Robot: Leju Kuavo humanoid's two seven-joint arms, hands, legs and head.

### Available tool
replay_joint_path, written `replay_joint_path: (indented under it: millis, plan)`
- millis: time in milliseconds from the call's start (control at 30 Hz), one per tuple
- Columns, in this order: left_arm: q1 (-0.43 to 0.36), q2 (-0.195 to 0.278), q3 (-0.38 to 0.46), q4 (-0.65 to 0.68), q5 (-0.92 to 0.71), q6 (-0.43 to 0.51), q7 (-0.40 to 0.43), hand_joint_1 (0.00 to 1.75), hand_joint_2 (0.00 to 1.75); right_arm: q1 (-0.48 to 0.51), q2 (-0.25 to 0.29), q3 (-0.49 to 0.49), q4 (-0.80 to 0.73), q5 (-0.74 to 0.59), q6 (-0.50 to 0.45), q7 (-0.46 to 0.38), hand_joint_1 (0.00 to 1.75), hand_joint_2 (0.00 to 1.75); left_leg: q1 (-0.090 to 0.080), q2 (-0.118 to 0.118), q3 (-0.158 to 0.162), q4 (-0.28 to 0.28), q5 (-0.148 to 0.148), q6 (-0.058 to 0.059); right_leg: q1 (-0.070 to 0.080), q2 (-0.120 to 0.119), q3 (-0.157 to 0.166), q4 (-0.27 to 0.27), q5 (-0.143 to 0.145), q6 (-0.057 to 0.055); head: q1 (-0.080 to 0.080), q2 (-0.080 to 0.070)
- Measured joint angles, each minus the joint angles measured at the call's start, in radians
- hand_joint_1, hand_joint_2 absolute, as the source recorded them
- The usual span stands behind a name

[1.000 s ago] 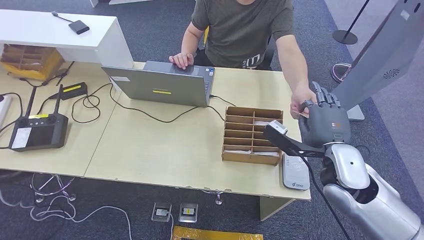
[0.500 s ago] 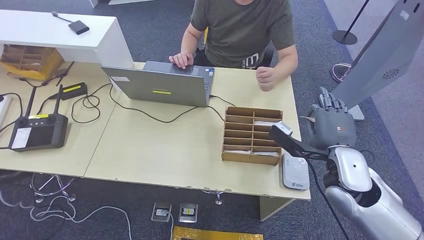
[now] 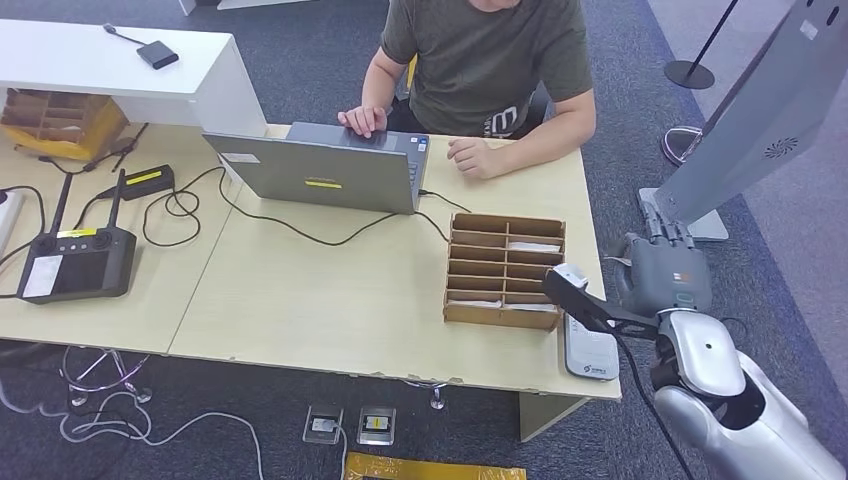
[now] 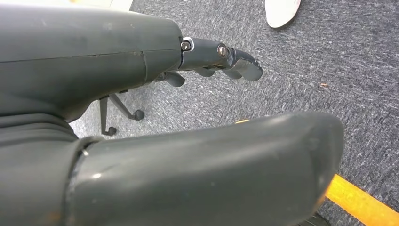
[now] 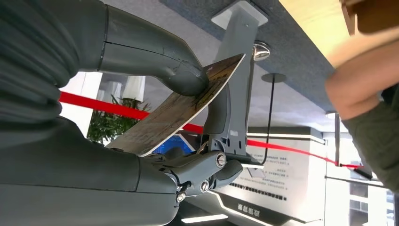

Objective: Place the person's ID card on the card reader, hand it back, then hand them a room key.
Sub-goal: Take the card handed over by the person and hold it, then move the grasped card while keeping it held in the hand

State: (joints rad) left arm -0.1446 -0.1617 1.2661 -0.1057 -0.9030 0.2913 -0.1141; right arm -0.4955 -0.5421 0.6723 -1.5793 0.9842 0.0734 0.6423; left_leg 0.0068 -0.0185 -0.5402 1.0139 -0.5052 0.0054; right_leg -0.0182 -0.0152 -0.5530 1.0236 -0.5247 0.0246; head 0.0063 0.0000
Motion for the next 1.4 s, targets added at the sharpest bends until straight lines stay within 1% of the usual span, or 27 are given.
replay_joint_path:
  millis: [433,800,1400]
  plan:
    - [0.000,0.003,0.000,0.000,-0.021,-0.010,0.000,0.00,0.00,0.102,-0.040,0.001,0.010,-0.051,0.036,-0.002,1.75,1.75,0.000,0.001,0.000,0.000,0.000,0.000,0.000,0.000,0.000,0.000,0.000,0.000,0.000,0.000]
    - [0.000,0.006,0.000,0.000,-0.025,-0.007,0.000,0.00,0.00,0.100,-0.041,0.068,0.060,-0.166,-0.022,-0.002,1.75,1.75,0.000,0.002,0.000,0.000,0.000,0.000,0.000,0.002,0.000,0.000,0.000,0.000,0.000,0.000]
    - [0.000,0.010,0.000,0.000,-0.031,-0.012,0.000,0.00,0.00,0.073,-0.013,0.157,0.159,-0.224,-0.062,0.010,1.75,1.75,0.000,0.002,0.000,0.000,0.000,0.000,0.000,0.002,0.000,0.000,0.000,0.000,0.000,0.000]
